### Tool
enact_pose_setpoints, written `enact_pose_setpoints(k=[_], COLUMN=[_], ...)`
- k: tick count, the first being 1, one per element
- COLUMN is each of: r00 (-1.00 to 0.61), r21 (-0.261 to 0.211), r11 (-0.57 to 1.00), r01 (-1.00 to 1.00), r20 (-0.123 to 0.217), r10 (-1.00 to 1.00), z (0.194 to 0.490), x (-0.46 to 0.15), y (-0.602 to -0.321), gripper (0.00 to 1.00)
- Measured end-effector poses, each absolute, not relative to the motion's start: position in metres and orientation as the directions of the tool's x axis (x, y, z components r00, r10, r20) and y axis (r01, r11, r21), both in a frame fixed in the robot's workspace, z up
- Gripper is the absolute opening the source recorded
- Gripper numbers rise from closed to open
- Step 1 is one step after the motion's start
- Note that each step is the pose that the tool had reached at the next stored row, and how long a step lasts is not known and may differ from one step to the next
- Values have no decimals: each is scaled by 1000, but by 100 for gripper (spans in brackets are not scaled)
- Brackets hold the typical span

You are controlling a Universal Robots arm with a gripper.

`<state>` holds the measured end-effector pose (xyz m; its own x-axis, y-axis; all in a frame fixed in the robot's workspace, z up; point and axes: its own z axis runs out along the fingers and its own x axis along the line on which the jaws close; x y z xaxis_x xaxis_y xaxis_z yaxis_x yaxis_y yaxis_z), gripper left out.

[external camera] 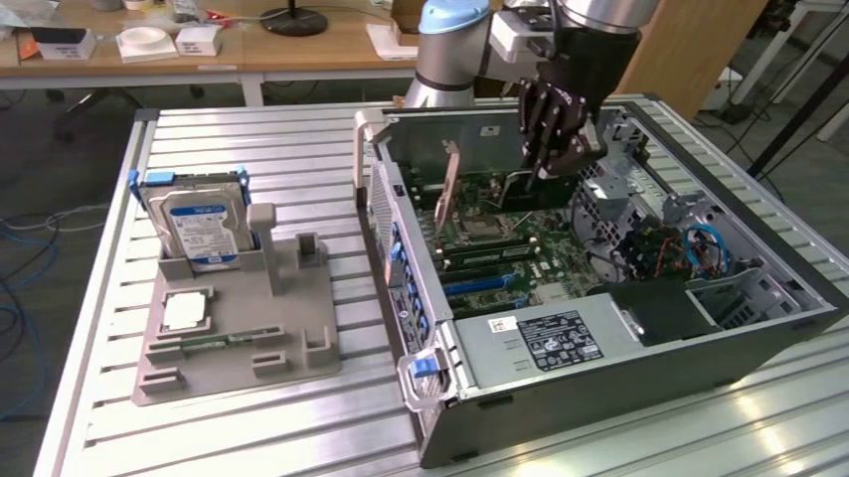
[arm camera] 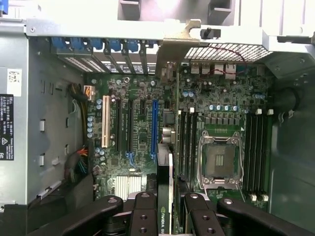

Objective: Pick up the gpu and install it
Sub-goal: 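Insert the gpu into the slot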

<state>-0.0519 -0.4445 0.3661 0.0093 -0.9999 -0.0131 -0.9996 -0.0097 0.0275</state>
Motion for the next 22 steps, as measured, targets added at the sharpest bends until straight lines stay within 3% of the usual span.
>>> enact_pose_setpoints(k=[22], r00=[9], r21=[20], r11=[-10], r01=[-1000], r20=[-12], r10=[-1000], z=[341], x=[-52], y=[-445], gripper=[26])
